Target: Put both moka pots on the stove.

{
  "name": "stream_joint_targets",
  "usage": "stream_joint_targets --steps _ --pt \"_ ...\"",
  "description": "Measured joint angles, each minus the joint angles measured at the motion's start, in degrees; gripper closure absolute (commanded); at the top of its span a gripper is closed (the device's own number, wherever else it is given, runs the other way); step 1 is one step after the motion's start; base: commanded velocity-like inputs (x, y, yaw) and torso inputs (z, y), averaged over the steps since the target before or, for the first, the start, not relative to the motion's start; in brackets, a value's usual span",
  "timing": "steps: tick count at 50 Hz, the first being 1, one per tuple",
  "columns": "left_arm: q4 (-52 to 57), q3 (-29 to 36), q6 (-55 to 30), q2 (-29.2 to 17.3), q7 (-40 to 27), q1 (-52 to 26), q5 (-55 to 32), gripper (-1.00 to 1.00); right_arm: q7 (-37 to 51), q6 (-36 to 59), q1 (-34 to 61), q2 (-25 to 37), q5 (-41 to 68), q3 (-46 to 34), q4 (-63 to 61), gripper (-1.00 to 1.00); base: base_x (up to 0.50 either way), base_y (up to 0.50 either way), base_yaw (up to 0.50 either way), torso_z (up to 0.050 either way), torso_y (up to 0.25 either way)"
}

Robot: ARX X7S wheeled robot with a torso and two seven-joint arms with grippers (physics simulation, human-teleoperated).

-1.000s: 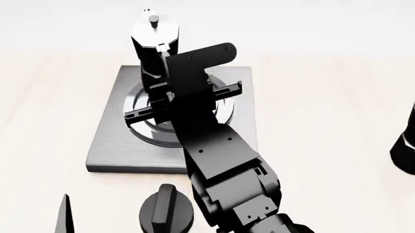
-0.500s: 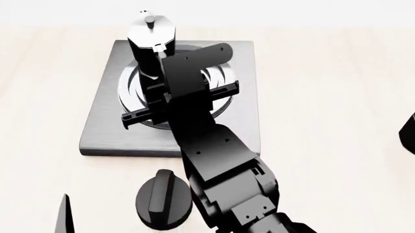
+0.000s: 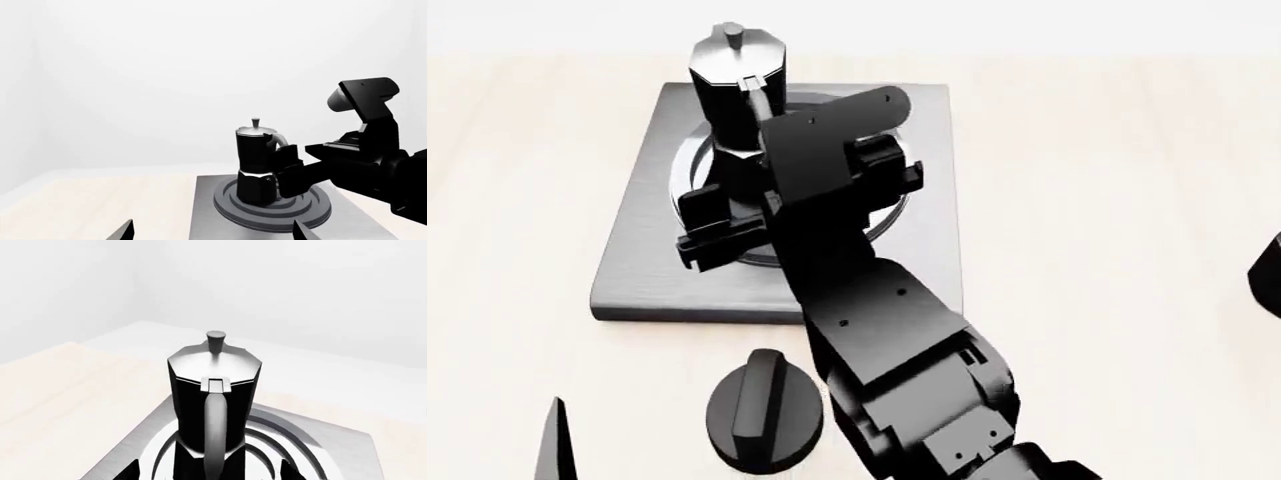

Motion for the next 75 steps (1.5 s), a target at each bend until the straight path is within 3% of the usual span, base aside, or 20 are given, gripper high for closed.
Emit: stream_joint_targets --steps 20,33,55,75 --pt "0.22 0.52 0.08 -0.15 -0.34 0.05 0.33 -1.00 17.83 5.64 -6.17 22.63 0.45 0.84 -42.59 -1.00 0.00 0.00 0.00 0.000 0.000" --pt "0.77 0.77 -0.32 -0.29 -0.59 -0.05 0.44 -1.00 22.23 3.74 -10.87 37.38 0.11 2.77 -58.52 -1.00 0.00 0.00 0.00 0.000 0.000" --pt "1.17 0.63 -0.33 -0.73 -1.06 -0.01 0.34 -1.00 26.02 -5.44 -21.25 59.75 3.91 9.34 -60.73 -1.00 0.00 0.00 0.00 0.000 0.000" --pt "1.09 0.56 0.00 -1.03 -1.40 0.06 0.23 -1.00 21.81 -5.44 -24.76 70.35 12.36 11.65 -52.82 -1.00 0.00 0.00 0.00 0.000 0.000"
